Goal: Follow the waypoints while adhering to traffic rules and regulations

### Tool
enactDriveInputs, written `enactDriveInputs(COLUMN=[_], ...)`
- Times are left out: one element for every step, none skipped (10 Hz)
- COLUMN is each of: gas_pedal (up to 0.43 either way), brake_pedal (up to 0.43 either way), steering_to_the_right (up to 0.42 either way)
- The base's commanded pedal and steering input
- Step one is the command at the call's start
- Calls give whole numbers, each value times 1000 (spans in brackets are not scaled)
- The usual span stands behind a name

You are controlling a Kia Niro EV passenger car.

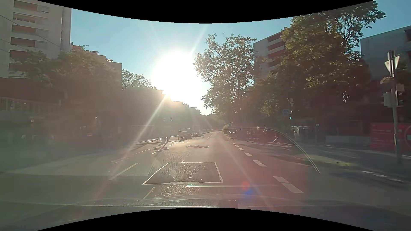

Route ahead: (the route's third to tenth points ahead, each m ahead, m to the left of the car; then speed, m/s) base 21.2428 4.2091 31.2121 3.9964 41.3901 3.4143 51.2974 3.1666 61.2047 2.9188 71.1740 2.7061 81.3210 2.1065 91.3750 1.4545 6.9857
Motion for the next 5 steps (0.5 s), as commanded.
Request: enactDriveInputs(gas_pedal=[280, 280, 280, 280, 268], brake_pedal=[0, 0, 0, 0, 0], steering_to_the_right=[8, 8, 8, 9, 9])
